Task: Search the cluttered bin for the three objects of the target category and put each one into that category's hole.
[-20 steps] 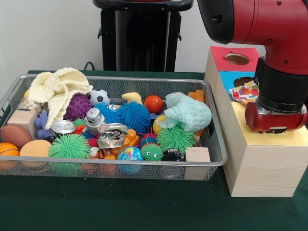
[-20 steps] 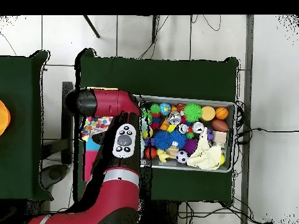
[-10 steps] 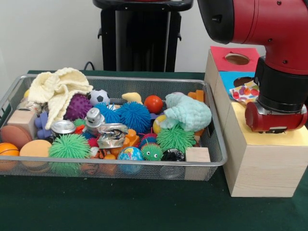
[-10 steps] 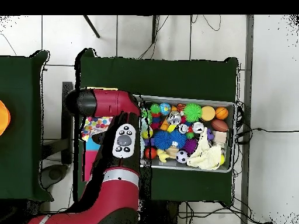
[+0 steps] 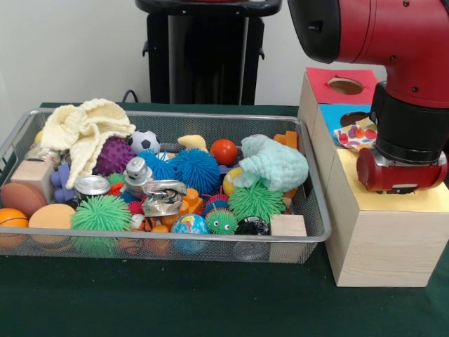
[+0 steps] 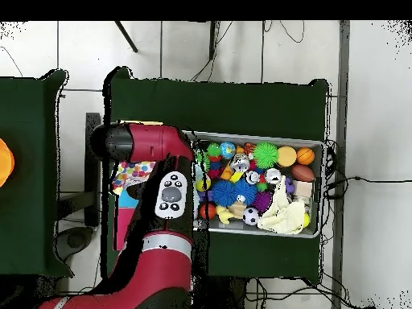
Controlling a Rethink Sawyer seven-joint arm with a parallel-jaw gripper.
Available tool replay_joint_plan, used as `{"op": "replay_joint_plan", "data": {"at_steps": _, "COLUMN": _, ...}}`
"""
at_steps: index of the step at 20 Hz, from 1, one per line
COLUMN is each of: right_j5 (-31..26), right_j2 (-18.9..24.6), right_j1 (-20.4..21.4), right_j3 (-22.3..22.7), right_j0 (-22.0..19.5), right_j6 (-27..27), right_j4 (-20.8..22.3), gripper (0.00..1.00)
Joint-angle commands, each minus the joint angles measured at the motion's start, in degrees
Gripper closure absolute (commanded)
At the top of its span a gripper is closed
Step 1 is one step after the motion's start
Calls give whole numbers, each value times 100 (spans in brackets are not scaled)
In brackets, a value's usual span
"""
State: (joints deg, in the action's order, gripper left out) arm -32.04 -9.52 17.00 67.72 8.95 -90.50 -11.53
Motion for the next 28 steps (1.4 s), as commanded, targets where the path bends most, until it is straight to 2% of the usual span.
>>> {"op": "replay_joint_plan", "data": {"at_steps": 1, "right_j5": 646, "right_j2": 524, "right_j1": -511, "right_j3": 817, "right_j0": -189, "right_j6": -1417, "right_j4": -162, "gripper": 0}}
{"op": "replay_joint_plan", "data": {"at_steps": 9, "right_j5": 42, "right_j2": 265, "right_j1": 168, "right_j3": 1160, "right_j0": 8, "right_j6": -1425, "right_j4": -249, "gripper": 0}}
{"op": "replay_joint_plan", "data": {"at_steps": 18, "right_j5": -1318, "right_j2": -57, "right_j1": 1422, "right_j3": 1435, "right_j0": 205, "right_j6": -1402, "right_j4": -318, "gripper": 0}}
{"op": "replay_joint_plan", "data": {"at_steps": 22, "right_j5": -1647, "right_j2": -180, "right_j1": 1675, "right_j3": 1432, "right_j0": 302, "right_j6": -1528, "right_j4": -327, "gripper": 0}}
{"op": "replay_joint_plan", "data": {"at_steps": 28, "right_j5": -1500, "right_j2": -166, "right_j1": 1773, "right_j3": 1617, "right_j0": 304, "right_j6": -1543, "right_j4": -375, "gripper": 0}}
